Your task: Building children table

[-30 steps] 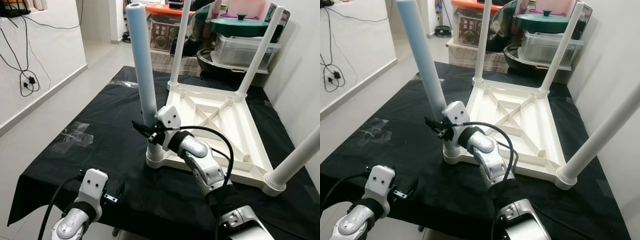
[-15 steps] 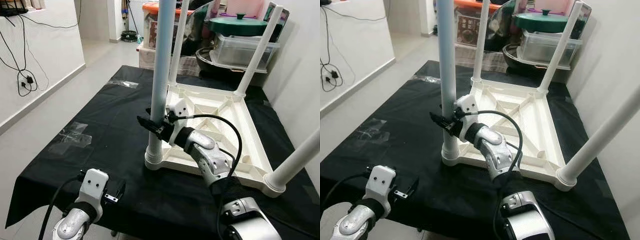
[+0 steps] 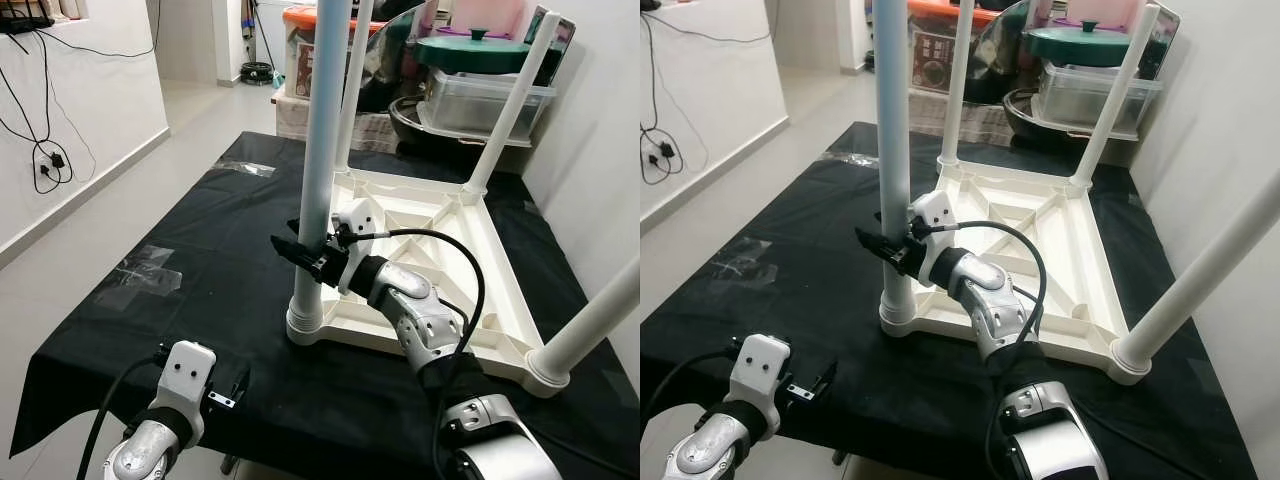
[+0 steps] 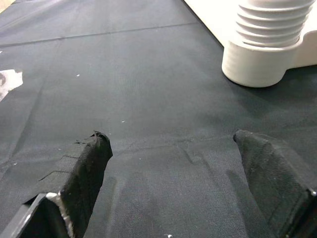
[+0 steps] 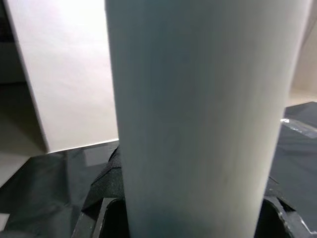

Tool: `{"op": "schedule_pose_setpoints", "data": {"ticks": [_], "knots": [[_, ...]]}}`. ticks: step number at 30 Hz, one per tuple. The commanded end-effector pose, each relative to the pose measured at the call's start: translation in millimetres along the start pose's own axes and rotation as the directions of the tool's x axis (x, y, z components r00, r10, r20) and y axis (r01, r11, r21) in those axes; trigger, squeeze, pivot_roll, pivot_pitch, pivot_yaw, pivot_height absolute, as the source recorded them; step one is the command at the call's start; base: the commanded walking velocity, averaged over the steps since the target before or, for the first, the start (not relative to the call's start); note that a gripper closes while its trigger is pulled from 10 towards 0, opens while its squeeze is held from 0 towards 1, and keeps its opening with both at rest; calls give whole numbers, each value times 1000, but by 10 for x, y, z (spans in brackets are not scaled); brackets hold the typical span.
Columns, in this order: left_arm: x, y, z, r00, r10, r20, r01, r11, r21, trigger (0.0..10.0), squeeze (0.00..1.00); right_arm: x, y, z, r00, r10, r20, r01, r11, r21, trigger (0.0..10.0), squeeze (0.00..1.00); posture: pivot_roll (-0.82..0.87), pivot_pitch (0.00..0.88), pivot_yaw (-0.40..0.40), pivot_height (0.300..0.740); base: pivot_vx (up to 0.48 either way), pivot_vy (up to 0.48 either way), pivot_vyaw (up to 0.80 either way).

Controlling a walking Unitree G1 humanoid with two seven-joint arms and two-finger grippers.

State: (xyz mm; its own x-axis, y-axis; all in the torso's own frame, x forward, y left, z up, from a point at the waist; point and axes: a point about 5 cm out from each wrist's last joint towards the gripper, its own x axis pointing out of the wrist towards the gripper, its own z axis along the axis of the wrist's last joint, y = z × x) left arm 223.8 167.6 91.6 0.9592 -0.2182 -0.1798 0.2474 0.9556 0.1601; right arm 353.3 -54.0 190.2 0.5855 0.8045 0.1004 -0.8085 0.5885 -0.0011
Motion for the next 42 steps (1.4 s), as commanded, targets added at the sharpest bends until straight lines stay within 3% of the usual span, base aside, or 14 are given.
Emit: {"op": "schedule_pose_setpoints", "data": {"ticks": [1,3,10,11,12,13,14,16,18,20,23,29,34,42], "knots": [[-12,-15,-23,1000,1,-9,-1,1000,-1,10000,0,45,100,-294,987,-67,-145,71,997,29,10000,0,107,0,-95,740,0,0,0],[-14,-12,-24,1000,0,-10,0,1000,-2,10000,0,45,83,-332,968,-168,-187,168,986,-17,10000,0,105,0,-93,740,0,0,0],[-9,-14,-22,1000,-3,-10,3,1000,-1,10000,0,36,84,-334,952,-243,-185,249,968,12,10000,0,102,0,-89,740,0,0,0],[-6,-15,-21,1000,-4,-10,4,1000,0,10000,0,17,24,-343,922,-336,-195,347,937,28,10000,0,102,0,-89,740,0,0,0],[-6,-15,-21,1000,-4,-10,4,1000,0,10000,0,17,24,-343,922,-336,-195,347,937,28,10000,0,102,0,-89,740,0,0,0],[-1,-15,-21,1000,-1,-9,1,1000,0,10000,0,-159,-201,-342,763,-623,-172,637,770,34,10000,0,99,0,-90,740,0,0,0],[-1,-15,-21,1000,-1,-9,1,1000,0,10000,0,-159,-201,-342,763,-623,-172,637,770,34,10000,0,99,0,-90,740,0,0,0],[-3,-14,-24,1000,1,-10,-1,1000,-1,10000,0,-315,-295,-343,644,-750,-151,763,645,45,10000,0,99,0,-90,740,0,0,0],[-12,-12,-33,1000,1,-12,-1,1000,-2,10000,0,-413,-295,-321,586,-801,-125,810,583,60,10000,0,95,0,-84,740,0,0,0],[-12,-12,-33,1000,1,-12,-1,1000,-2,10000,0,-413,-295,-321,586,-801,-125,810,583,60,10000,0,95,0,-84,740,0,0,0],[-14,1,-36,1000,-2,-15,2,1000,1,10000,0,-558,-311,-233,457,-886,-75,888,450,96,10000,0,85,0,-74,740,0,0,0],[-5,19,-28,1000,-1,-12,1,1000,6,10000,0,-599,-318,-51,424,-904,56,899,428,89,10000,0,84,0,-72,740,0,0,0],[-8,36,-30,1000,4,-13,-3,1000,10,10000,0,-512,-224,66,461,-876,139,880,472,51,10000,0,94,0,-76,740,0,0,0],[-14,65,-29,1000,11,-12,-10,1000,15,10000,0,-451,-143,154,484,-847,221,868,497,4,10000,0,101,0,-75,740,0,0,0]]}}
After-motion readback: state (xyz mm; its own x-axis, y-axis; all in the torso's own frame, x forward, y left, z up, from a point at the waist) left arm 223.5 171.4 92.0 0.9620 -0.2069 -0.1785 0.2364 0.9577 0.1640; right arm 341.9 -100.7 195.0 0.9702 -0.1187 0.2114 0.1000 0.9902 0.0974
